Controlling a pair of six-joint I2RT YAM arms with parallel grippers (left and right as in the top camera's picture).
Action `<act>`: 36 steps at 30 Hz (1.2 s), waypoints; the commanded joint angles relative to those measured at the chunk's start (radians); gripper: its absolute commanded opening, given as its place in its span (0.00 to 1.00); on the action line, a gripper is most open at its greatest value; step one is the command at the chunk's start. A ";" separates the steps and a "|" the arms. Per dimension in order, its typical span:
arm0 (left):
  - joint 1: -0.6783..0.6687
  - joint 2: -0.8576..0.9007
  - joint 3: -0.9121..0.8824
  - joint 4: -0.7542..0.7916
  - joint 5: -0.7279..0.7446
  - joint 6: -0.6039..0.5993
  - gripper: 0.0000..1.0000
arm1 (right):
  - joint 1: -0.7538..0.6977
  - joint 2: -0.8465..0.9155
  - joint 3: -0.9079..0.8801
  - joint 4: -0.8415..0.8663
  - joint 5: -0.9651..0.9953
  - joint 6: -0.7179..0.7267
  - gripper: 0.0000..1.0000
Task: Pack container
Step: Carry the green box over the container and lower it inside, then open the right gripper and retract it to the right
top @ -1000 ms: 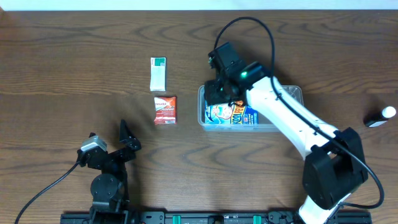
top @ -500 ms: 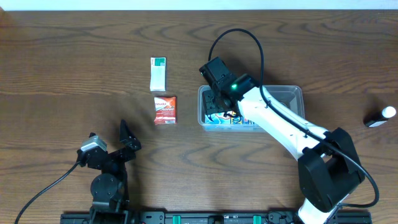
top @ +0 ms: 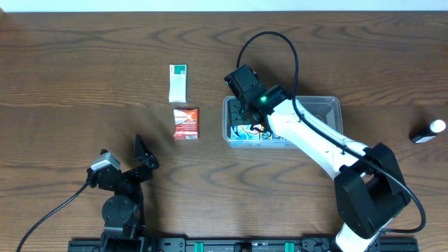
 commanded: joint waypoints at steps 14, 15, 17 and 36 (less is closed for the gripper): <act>0.004 -0.005 -0.022 -0.032 -0.009 0.017 0.98 | 0.003 0.090 -0.008 0.044 0.021 0.026 0.81; 0.004 -0.005 -0.022 -0.032 -0.009 0.017 0.98 | 0.003 0.090 -0.008 0.045 0.021 0.025 0.87; 0.004 -0.005 -0.022 -0.032 -0.009 0.017 0.98 | 0.002 0.090 -0.007 0.045 0.021 0.024 0.92; 0.004 -0.005 -0.022 -0.032 -0.009 0.017 0.98 | -0.116 -0.369 0.010 -0.144 0.145 -0.092 0.99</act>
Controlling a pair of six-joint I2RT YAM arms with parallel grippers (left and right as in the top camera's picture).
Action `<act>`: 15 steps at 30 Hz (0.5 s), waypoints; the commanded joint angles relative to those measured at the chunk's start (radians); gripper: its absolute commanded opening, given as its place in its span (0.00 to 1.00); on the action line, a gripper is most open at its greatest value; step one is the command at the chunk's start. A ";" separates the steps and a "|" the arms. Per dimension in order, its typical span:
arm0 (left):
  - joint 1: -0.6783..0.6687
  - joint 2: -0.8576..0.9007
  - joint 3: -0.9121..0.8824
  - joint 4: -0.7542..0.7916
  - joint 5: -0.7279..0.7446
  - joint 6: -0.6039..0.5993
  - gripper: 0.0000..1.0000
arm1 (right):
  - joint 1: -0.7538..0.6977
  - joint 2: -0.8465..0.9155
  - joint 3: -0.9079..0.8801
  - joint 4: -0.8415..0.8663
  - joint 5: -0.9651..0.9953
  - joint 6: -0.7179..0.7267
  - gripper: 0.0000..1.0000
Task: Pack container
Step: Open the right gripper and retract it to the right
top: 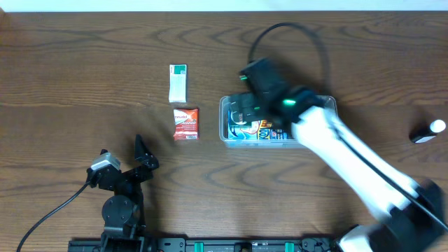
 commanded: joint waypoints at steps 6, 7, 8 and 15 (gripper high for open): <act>0.004 -0.005 -0.022 -0.032 -0.009 0.017 0.98 | -0.312 -0.319 0.010 -0.146 0.256 -0.103 0.99; 0.004 -0.005 -0.022 -0.032 -0.009 0.017 0.98 | -0.363 -0.349 0.010 -0.158 0.273 -0.103 0.99; 0.004 -0.005 -0.022 -0.032 -0.009 0.017 0.98 | -0.422 -0.380 0.010 -0.170 0.288 -0.104 0.99; 0.004 -0.005 -0.022 -0.032 -0.009 0.017 0.98 | -0.681 -0.495 0.010 -0.209 0.300 -0.103 0.99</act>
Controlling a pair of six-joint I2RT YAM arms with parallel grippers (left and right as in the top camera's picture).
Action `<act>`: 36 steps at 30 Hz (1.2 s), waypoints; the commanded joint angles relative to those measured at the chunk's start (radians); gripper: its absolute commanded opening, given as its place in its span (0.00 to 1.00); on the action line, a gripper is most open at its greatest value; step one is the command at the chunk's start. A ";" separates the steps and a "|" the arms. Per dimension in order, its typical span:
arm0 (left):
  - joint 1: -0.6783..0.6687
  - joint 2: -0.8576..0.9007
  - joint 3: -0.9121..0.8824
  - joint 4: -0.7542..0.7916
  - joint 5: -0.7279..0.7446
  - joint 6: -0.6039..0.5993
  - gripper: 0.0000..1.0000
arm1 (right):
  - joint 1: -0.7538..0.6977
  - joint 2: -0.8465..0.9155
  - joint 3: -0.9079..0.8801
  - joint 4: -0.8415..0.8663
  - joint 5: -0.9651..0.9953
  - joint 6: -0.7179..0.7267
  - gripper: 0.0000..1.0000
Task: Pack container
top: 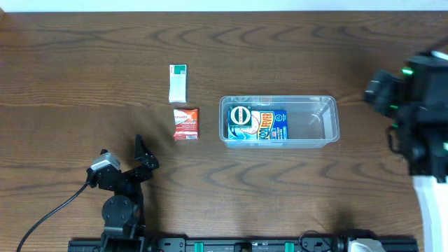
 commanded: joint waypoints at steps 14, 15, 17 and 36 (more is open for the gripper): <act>0.004 -0.005 -0.022 -0.032 -0.009 0.017 0.98 | -0.109 -0.041 0.007 -0.008 0.034 -0.019 0.99; 0.004 -0.005 -0.022 -0.032 -0.009 0.017 0.98 | -0.109 -0.041 0.007 -0.010 0.034 -0.019 0.99; 0.004 -0.005 -0.022 -0.032 -0.009 0.017 0.98 | -0.109 -0.041 0.007 -0.014 0.034 -0.019 0.99; 0.004 -0.005 -0.022 -0.029 -0.009 0.016 0.98 | -0.109 -0.041 0.007 -0.014 0.034 -0.019 0.99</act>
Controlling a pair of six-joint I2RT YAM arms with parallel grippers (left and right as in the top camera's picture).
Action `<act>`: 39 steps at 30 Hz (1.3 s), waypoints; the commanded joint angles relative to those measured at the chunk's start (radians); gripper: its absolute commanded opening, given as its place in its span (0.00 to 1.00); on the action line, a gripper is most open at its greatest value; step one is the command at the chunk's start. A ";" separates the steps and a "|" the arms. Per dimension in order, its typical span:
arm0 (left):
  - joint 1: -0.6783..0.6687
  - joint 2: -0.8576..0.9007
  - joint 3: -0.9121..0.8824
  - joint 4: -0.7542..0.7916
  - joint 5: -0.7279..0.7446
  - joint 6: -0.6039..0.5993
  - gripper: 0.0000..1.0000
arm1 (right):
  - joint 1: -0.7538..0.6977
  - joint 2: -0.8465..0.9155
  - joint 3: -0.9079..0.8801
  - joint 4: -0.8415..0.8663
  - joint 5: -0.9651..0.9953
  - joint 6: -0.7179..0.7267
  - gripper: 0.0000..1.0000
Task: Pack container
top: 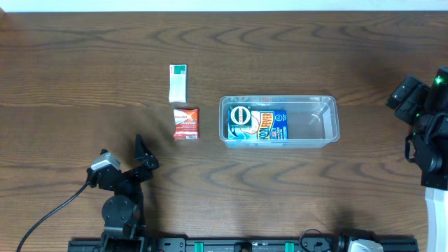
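Note:
A clear plastic container point(308, 120) lies right of the table's middle, with a blue and green box point(256, 124) flat in its left end. To its left on the table rest a red packet point(186, 123) and, behind it, a white and green box point(178, 82). My right gripper point(409, 99) hovers at the far right edge, well clear of the container; its fingers are not visible from above. My left gripper point(145, 152) sits parked at the front left with its fingers spread and nothing between them.
The left arm's base and cable point(117, 210) occupy the front left. The right arm point(435, 147) covers the table's right edge. A dark rail point(245, 245) runs along the front edge.
My right arm has shifted a little further right and towards the front at the table's edge. The container, its box and the two loose items have stayed put.
My right gripper was down in the container's left end over the blue box. Then it was blurred above the container, and after that away at the far right, leaving the box lying in the container. A black, white-tipped item at the right edge is now hidden beneath the arm.

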 commanded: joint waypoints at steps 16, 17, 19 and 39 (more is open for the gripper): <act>0.004 -0.005 -0.022 -0.030 -0.009 0.016 0.98 | -0.008 0.003 0.007 -0.001 0.014 -0.011 0.99; 0.004 -0.005 -0.022 -0.030 -0.009 0.016 0.98 | -0.008 0.003 0.007 -0.001 0.014 -0.011 0.99; 0.004 -0.005 -0.022 -0.030 -0.009 0.016 0.98 | -0.008 0.003 0.007 -0.001 0.014 -0.011 0.99; 0.004 -0.004 -0.010 -0.010 0.124 0.047 0.98 | -0.008 0.003 0.007 -0.001 0.014 -0.011 0.99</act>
